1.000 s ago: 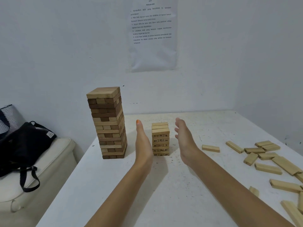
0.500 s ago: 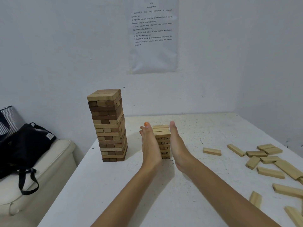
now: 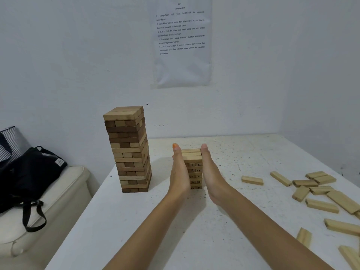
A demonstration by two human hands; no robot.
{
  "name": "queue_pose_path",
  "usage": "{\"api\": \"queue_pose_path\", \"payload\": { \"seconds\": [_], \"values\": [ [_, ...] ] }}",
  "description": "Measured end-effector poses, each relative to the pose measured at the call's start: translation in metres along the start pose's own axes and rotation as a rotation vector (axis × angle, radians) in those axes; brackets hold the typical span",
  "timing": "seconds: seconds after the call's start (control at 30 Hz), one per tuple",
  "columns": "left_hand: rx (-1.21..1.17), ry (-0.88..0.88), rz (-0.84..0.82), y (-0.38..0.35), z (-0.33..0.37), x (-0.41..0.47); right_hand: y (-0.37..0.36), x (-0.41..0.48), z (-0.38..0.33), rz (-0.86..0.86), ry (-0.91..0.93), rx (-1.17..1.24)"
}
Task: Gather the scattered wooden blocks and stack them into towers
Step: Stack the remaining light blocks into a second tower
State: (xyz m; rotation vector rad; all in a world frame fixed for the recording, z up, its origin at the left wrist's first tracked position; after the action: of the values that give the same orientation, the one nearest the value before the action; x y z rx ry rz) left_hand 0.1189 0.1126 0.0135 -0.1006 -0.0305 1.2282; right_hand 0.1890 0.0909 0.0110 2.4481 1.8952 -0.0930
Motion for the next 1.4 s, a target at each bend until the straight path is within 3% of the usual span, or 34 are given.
{"api": "queue_pose_path", "payload": {
  "seconds": [0.4, 0.97, 1.17, 1.4],
  "values": [
    [-0.004, -0.009, 0.056, -0.011, 0.017, -0.020, 0.004, -0.004, 0.000, -0.016, 0.017, 0.073],
    [-0.043, -0.022, 0.014, -0.007, 0.022, -0.027, 0.005, -0.014, -0.009, 0.028, 0.038, 0.070],
    [0.002, -0.126, 0.125, 0.002, 0.017, -0.035, 0.020, -0.031, -0.021, 0.090, 0.056, 0.067],
    [0.054, -0.269, -0.067, -0.034, 0.023, -0.080, 0.069, -0.082, -0.023, 0.262, 0.254, 0.022]
  ]
}}
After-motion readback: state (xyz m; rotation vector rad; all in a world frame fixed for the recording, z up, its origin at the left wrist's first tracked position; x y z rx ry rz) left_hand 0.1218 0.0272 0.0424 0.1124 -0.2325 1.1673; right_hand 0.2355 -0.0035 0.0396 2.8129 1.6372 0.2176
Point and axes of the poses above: each hand's wrist, its own x-axis towards the middle knuckle, its own y-axis out of the back of the hand, z = x × y, the point moved 4 cm from there along x, towards the middle knuckle, and after that the axes turned 3 degrees about -z, right-handed, at the moved point
